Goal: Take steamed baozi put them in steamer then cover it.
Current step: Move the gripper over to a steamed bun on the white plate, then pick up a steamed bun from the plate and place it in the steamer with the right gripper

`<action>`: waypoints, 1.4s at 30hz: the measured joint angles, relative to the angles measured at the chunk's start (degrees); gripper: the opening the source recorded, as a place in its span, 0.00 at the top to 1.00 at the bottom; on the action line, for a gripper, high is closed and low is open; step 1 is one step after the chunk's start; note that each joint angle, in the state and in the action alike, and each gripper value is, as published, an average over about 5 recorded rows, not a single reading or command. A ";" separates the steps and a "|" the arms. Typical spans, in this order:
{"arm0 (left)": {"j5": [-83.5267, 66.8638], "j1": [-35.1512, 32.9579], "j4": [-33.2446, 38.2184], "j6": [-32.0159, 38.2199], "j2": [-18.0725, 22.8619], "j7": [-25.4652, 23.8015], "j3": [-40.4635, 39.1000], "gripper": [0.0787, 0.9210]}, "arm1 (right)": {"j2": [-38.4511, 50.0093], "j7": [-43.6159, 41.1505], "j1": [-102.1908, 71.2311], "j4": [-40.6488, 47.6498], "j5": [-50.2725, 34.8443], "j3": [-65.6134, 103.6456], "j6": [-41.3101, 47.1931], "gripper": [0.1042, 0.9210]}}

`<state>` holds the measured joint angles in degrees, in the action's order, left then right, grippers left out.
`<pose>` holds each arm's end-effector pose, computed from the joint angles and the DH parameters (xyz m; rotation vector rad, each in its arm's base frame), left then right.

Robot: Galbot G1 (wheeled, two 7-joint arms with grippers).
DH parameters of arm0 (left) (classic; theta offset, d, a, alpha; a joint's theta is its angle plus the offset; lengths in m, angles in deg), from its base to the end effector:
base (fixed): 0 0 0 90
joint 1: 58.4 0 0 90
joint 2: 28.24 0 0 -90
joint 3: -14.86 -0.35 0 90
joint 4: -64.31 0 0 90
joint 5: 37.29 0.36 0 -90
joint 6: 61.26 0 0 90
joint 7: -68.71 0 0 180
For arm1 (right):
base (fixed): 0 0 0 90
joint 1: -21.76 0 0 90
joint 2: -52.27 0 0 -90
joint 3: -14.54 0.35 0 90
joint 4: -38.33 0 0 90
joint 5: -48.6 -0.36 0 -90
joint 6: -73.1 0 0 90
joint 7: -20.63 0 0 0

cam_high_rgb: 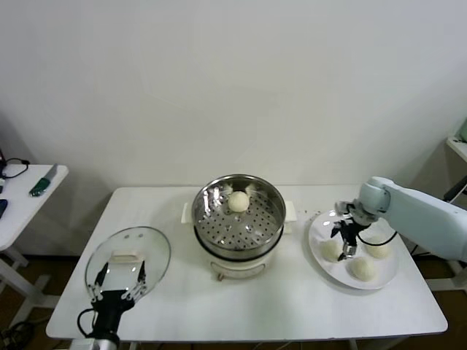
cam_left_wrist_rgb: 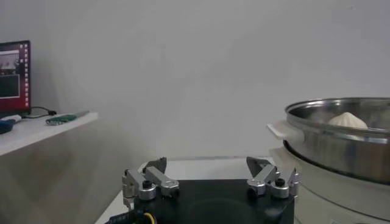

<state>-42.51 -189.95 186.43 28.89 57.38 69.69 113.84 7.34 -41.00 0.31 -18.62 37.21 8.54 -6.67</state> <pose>0.1229 0.0596 -0.3154 0.1553 -2.9849 -0.0983 0.5453 -0.1748 -0.2481 1.2676 -1.3177 1.1314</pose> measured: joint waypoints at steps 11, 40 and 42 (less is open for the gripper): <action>0.00 -0.02 0.02 -0.07 0.13 0.14 -0.14 0.12 | -0.40 -0.39 -0.49 1.31 0.05 1.02 -0.57 0.26; -0.25 -0.27 1.50 -0.42 0.40 0.51 -2.94 0.12 | -11.70 -0.03 35.87 -0.68 -31.63 -26.52 1.87 0.29; -0.18 -0.50 1.69 -0.31 0.17 0.46 -3.29 0.12 | -14.03 0.36 37.57 -0.86 -34.25 -27.93 2.47 0.29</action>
<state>-42.69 -190.45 188.12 28.58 57.55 70.16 110.55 -6.69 -40.64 37.88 -19.48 2.96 -19.38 -4.19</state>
